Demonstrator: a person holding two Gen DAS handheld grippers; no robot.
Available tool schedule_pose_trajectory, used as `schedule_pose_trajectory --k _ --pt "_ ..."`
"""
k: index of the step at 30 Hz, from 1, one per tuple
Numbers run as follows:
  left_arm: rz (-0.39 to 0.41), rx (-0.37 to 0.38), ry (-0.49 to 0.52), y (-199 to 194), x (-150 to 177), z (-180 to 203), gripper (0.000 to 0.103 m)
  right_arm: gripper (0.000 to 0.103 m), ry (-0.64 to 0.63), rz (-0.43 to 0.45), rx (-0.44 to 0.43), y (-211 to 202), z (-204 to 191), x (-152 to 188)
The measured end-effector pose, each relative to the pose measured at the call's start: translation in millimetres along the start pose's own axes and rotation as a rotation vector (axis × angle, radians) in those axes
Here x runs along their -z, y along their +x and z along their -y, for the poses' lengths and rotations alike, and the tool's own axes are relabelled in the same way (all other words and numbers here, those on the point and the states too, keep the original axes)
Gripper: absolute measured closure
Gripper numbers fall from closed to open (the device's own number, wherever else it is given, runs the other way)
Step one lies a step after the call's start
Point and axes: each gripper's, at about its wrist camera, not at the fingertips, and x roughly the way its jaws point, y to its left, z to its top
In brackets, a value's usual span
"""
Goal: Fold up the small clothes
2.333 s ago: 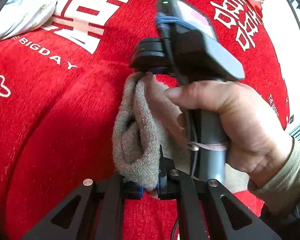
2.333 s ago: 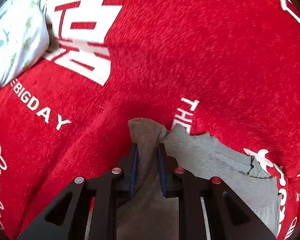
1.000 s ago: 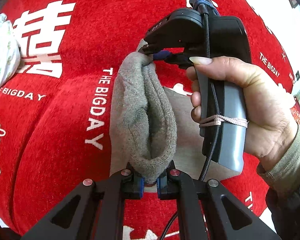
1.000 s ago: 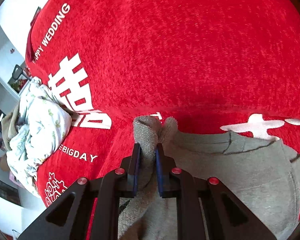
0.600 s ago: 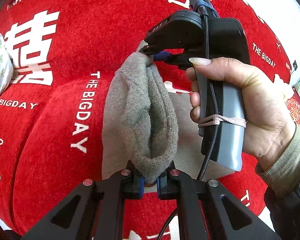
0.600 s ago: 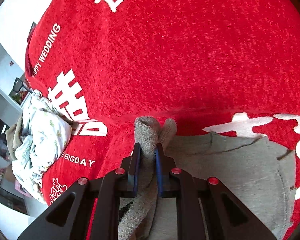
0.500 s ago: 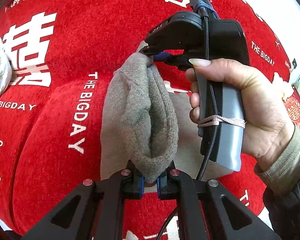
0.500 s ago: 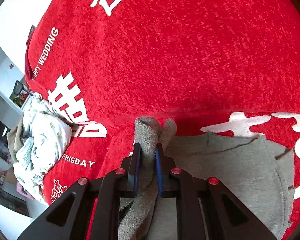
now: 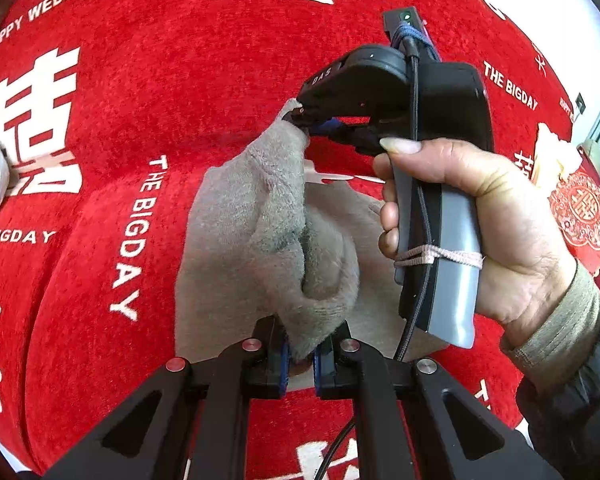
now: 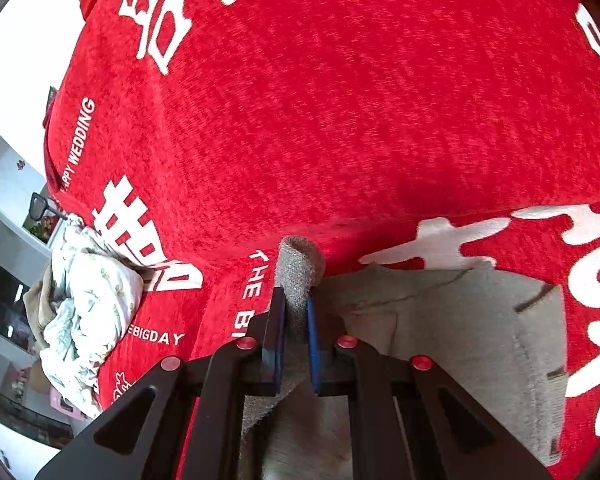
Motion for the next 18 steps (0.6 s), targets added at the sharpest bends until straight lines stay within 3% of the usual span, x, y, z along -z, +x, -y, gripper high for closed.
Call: schedule_pose_trajectory --k 6,10,13,15,16,18 --pt "-0.016 0.001 0.019 9 -3 14 0.094 0.093 0.041 -0.012 0.011 1 27 3" --pt "-0.028 -0.01 0.025 15 1 16 0.094 0.083 0.207 -0.173 -0.02 23 62 13" --pt "-0.037 -0.007 0.009 16 2 11 0.094 0.067 0.326 -0.206 -0.088 24 86 29" --pt "-0.035 -0.012 0.007 15 1 9 0.094 0.029 0.381 -0.201 -0.152 19 98 41" --pt "-0.033 -0.013 0.007 14 0 9 0.094 0.023 0.419 -0.195 -0.189 15 104 48" --pt "-0.033 -0.011 0.004 13 -1 8 0.094 0.022 0.453 -0.183 -0.287 11 111 60"
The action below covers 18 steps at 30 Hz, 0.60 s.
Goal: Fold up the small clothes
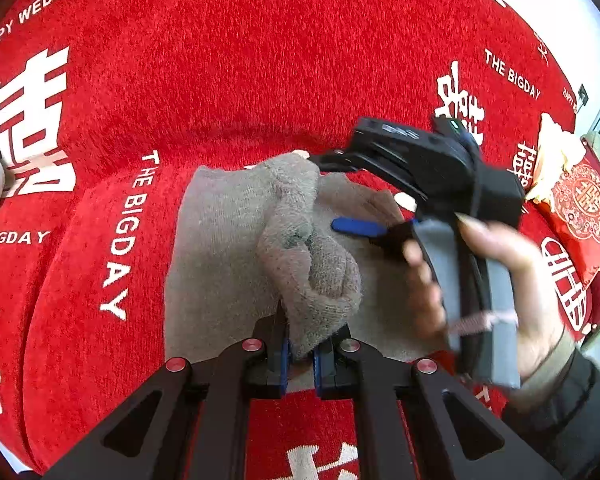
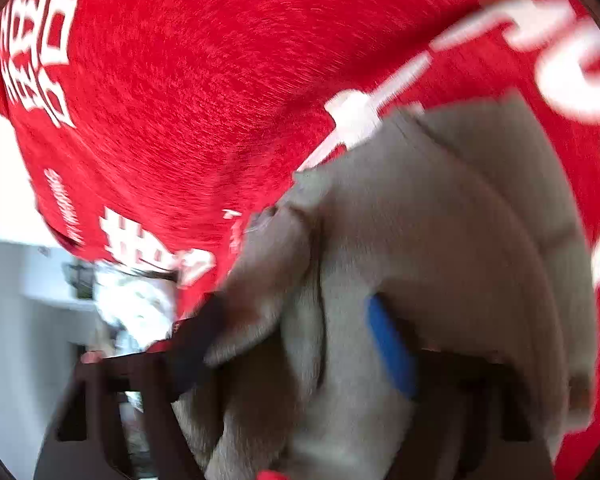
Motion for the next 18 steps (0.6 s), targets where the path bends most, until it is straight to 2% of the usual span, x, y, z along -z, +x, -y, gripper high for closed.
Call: schedule_pose_trajectory --k 5,11,12,13,14,18 --pt "-0.001 -0.012 0.006 -1 -1 4 0.094 0.022 0.02 -0.041 -0.09 10 -5 5" --pt "0.006 -0.029 0.01 -8 1 6 0.094 0.023 0.017 -0.08 -0.036 50 -16 -8" --pt "0.006 -0.032 0.009 -9 1 5 0.094 0.032 -0.008 -0.082 -0.02 53 -20 -10" --pt "0.005 -0.034 0.008 -10 2 4 0.094 0.046 -0.053 -0.089 -0.007 56 -26 -12" --pt "0.004 -0.039 0.009 -10 2 4 0.094 0.078 -0.101 -0.1 0.016 58 -33 -12" --pt "0.0 -0.029 0.015 -10 3 7 0.094 0.082 -0.202 -0.054 0.05 45 -50 -12"
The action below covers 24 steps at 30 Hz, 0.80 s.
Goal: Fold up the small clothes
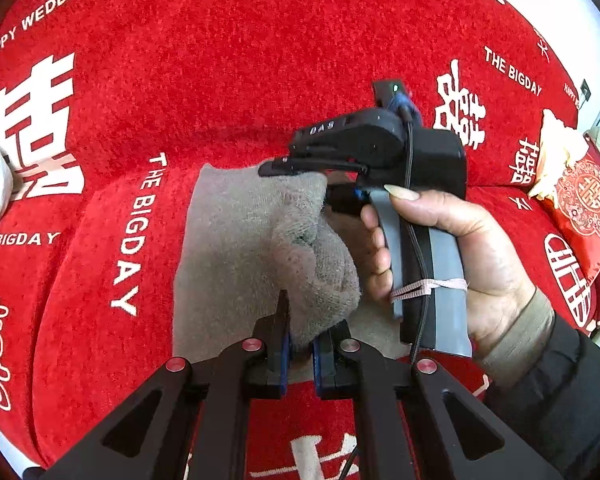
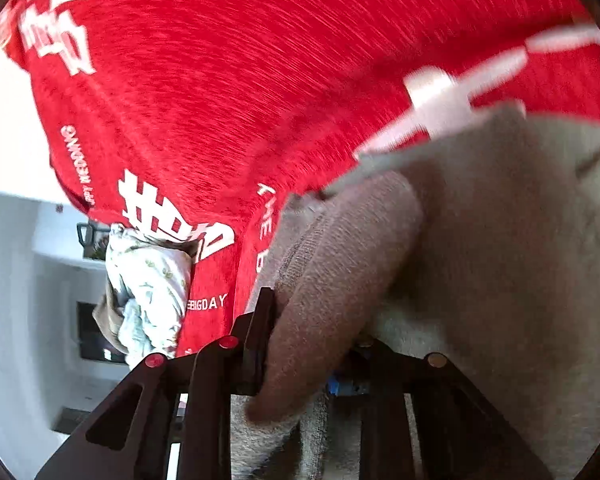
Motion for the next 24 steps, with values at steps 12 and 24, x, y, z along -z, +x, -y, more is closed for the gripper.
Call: schedule_pose_trajectory --k 12,24 --pt "-0.006 0.039 0.068 1 -5 51 0.094 0.084 -0.151 0.062 0.062 -59 -17 -19" --pt "-0.08 0.055 0.194 40 1 124 0.094 0.084 -0.287 0.062 0.189 -98 11 -34"
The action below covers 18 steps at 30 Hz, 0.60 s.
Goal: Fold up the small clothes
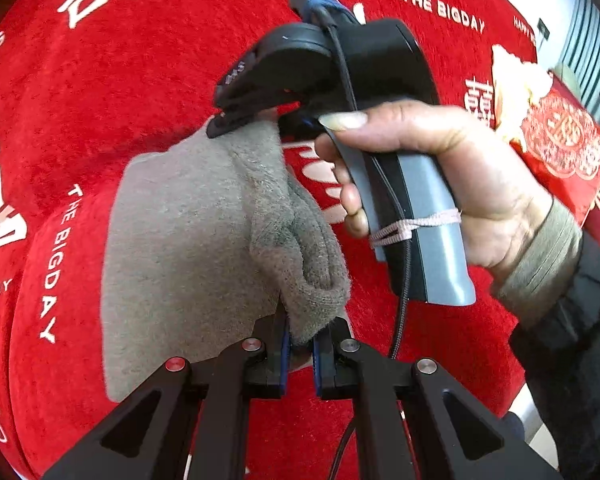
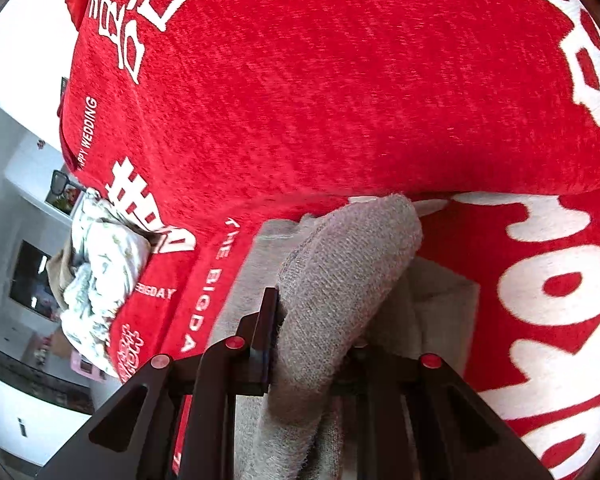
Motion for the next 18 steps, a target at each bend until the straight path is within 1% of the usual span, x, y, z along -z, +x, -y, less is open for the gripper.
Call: schedule_pose_trajectory --k 5,8,11,12,13,14,15,16,18 --pt "-0.053 -0.023 0.006 25 3 8 0.094 0.084 -0.026 -0.025 0.039 17 16 5" --pt "-0.075 -0.043 0.015 36 7 13 0.094 0.084 -0.03 -0.026 0.048 27 27 10" --pt "-0.106 -0.055 0.02 48 11 15 0.093 0.082 0.011 -0.029 0.04 32 42 13" --pt "-0.117 -0.059 0.023 51 13 14 0.084 0.08 0.033 -0.026 0.036 31 47 14" --pt "-0.132 -0.036 0.022 52 14 13 0.056 0.078 0.044 -0.019 0.043 29 51 15" --pt "-0.143 -0.005 0.013 51 14 12 0.042 0.066 0.049 -0.008 0.057 27 51 15" --pt "-0.133 0.02 -0.008 45 15 8 0.032 0.06 0.056 0.006 0.091 21 53 16" --pt "-0.109 0.038 -0.024 35 16 4 0.032 0.058 0.06 0.019 0.104 16 52 17" --pt "-0.114 0.111 -0.019 19 19 -3 0.032 0.058 0.057 0.062 0.121 1 49 20"
